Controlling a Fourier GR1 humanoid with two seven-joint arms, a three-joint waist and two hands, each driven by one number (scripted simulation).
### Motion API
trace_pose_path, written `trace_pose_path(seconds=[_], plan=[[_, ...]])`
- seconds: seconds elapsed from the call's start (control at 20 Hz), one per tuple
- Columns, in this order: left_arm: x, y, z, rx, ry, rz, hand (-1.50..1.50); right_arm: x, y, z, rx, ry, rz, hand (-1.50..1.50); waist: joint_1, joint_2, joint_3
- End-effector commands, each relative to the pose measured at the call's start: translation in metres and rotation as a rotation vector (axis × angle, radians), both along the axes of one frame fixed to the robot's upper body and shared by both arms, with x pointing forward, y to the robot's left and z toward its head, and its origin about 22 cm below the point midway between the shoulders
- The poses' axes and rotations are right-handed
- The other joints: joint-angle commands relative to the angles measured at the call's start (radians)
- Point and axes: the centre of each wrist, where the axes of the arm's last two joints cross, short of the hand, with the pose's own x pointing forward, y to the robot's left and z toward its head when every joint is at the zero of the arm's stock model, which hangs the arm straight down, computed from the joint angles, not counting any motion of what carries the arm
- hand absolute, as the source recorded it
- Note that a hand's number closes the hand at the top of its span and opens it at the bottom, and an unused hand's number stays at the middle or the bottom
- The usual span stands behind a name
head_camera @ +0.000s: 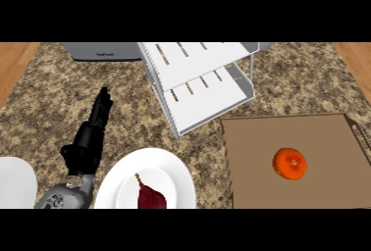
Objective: Pick the squash from the tray and place it in the tiered basket
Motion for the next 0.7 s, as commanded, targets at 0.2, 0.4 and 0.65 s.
trace_pose_path(seconds=[0.2,0.4,0.65], plan=[[0.012,0.008,0.009,0.004,0.006,-0.020,0.00,-0.012,0.039,-0.017,-0.115,-0.004,0.014,-1.50,0.012,0.003,-0.001],[0.005,-0.002,0.000,0.009,0.009,-0.013,0.00,-0.019,0.056,-0.033,-0.161,0.015,0.038,-1.50,0.015,0.003,-0.001],[0.002,-0.016,0.008,-0.001,0.008,-0.021,0.00,-0.026,0.062,-0.021,-0.283,0.079,0.003,-1.50,0.014,0.002,-0.001]])
